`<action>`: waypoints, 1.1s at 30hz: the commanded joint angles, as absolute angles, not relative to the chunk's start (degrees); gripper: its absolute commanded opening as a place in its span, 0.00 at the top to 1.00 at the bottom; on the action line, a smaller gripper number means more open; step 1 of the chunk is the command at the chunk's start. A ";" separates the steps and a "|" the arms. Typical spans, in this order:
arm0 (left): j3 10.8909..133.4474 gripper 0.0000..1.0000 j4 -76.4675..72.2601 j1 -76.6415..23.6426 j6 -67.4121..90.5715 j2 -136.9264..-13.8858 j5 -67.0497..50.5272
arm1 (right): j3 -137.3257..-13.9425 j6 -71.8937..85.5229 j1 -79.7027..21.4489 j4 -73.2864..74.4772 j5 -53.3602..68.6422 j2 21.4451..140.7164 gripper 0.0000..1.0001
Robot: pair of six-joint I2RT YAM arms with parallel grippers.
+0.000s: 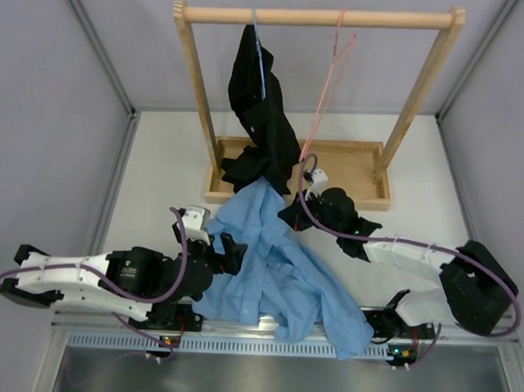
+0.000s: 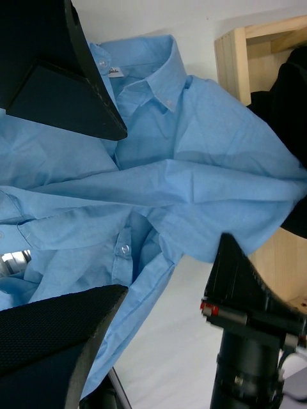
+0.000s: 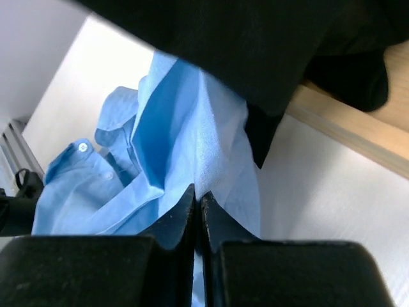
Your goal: Place the shirt on the hanger
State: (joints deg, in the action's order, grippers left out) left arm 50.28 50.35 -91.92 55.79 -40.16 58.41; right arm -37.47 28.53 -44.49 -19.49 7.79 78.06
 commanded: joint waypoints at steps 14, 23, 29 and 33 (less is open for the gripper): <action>51.76 0.02 50.10 -91.93 54.67 -40.68 63.37 | -42.08 25.84 -45.44 33.11 -6.94 22.53 1.00; 50.36 0.02 25.41 -91.93 38.77 -52.89 54.76 | -53.70 23.12 -45.44 48.07 -4.48 16.26 1.00; 51.51 0.02 21.90 -74.57 46.22 -66.24 36.79 | -53.87 26.80 -45.53 52.19 -13.41 13.01 0.61; 49.75 0.02 18.65 -74.71 47.80 -68.21 39.63 | -58.96 30.67 -45.53 59.22 -26.87 15.38 0.13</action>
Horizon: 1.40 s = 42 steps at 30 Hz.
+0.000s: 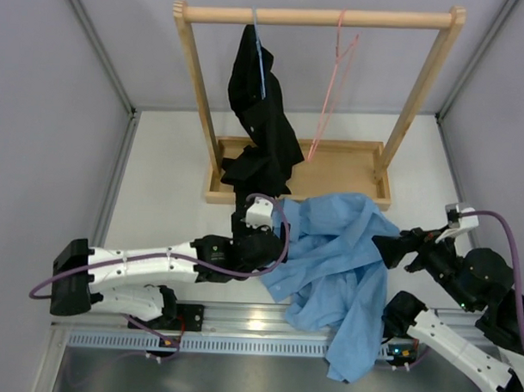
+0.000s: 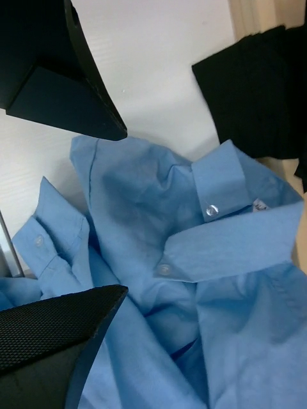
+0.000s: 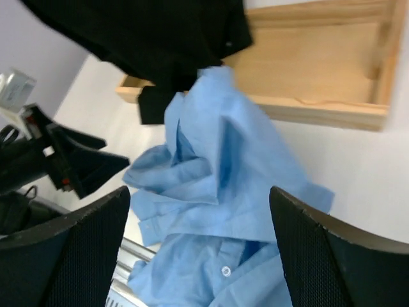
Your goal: Place the shirt on the hanger
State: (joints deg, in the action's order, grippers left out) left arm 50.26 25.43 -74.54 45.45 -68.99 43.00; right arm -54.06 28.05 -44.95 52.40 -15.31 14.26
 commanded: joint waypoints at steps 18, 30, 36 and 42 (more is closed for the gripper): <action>36.83 0.02 29.88 -74.62 53.53 -37.01 48.61 | -59.85 18.20 -48.95 25.85 -14.14 65.46 0.24; 34.63 0.02 30.06 -74.62 52.29 -36.29 45.35 | -61.53 14.24 -48.60 13.73 -26.53 88.15 0.30; 34.72 0.02 30.06 -74.62 52.21 -37.70 43.95 | -56.00 16.52 -48.34 7.57 -32.96 85.97 0.75; 34.98 0.02 29.88 -74.62 52.03 -38.49 43.95 | -50.81 17.84 -48.34 5.45 -34.37 75.34 1.00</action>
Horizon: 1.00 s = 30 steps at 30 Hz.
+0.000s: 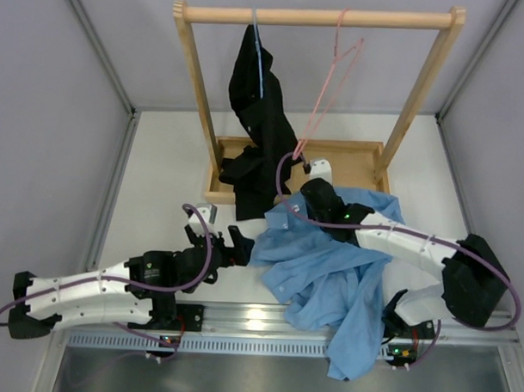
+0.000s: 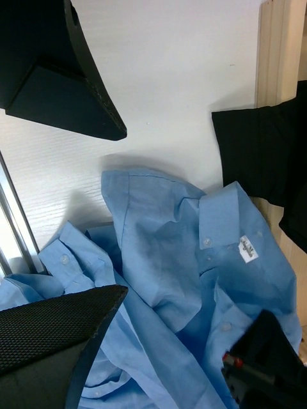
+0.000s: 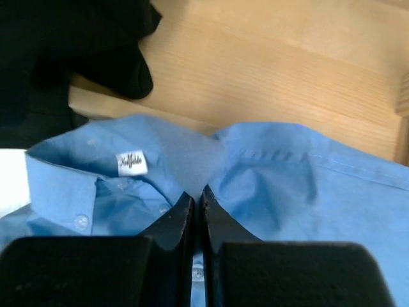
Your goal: Place the shirt on the hanger
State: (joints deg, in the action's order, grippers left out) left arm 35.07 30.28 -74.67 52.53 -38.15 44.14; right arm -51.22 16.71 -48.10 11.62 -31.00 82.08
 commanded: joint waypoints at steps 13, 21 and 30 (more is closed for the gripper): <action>40.34 0.02 19.19 -74.62 44.93 -47.54 37.89 | -50.10 19.25 -48.25 24.23 -9.79 42.49 1.00; 48.16 0.02 9.41 -74.62 45.60 -58.61 32.52 | -49.23 18.81 -48.34 32.34 -4.22 28.32 1.00; 48.52 0.21 6.33 -74.62 50.62 -64.15 33.75 | -45.97 18.90 -48.34 32.17 -6.15 23.12 1.00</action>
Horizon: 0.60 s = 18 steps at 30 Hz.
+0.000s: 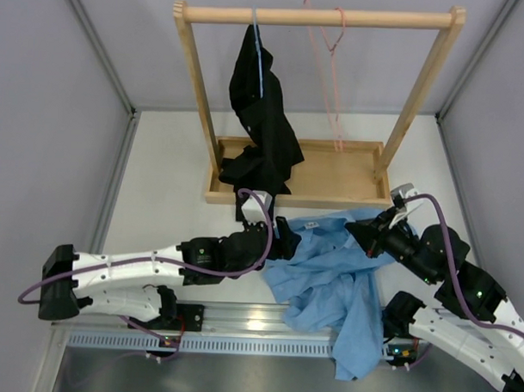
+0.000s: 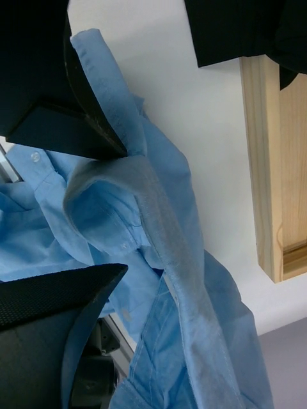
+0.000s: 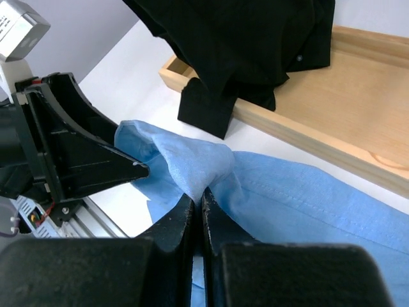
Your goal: Place the shirt on the hanger
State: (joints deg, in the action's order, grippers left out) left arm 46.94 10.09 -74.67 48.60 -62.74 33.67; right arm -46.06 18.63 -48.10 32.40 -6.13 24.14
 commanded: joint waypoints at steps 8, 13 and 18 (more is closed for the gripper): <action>47.55 1.00 8.78 -74.71 51.07 -63.55 34.10 | -47.02 19.42 -48.25 31.99 -9.67 23.20 1.00; 56.48 1.00 20.87 -74.79 43.08 -61.09 35.24 | -49.83 19.42 -48.25 30.33 -5.82 24.34 1.00; 73.97 1.00 36.45 -74.62 29.22 -61.08 40.33 | -55.18 19.69 -48.25 26.99 6.04 28.02 1.00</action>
State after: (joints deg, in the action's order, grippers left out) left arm 62.41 27.77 -74.67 40.12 -63.57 35.31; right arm -50.00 18.94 -48.10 32.21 -2.31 26.02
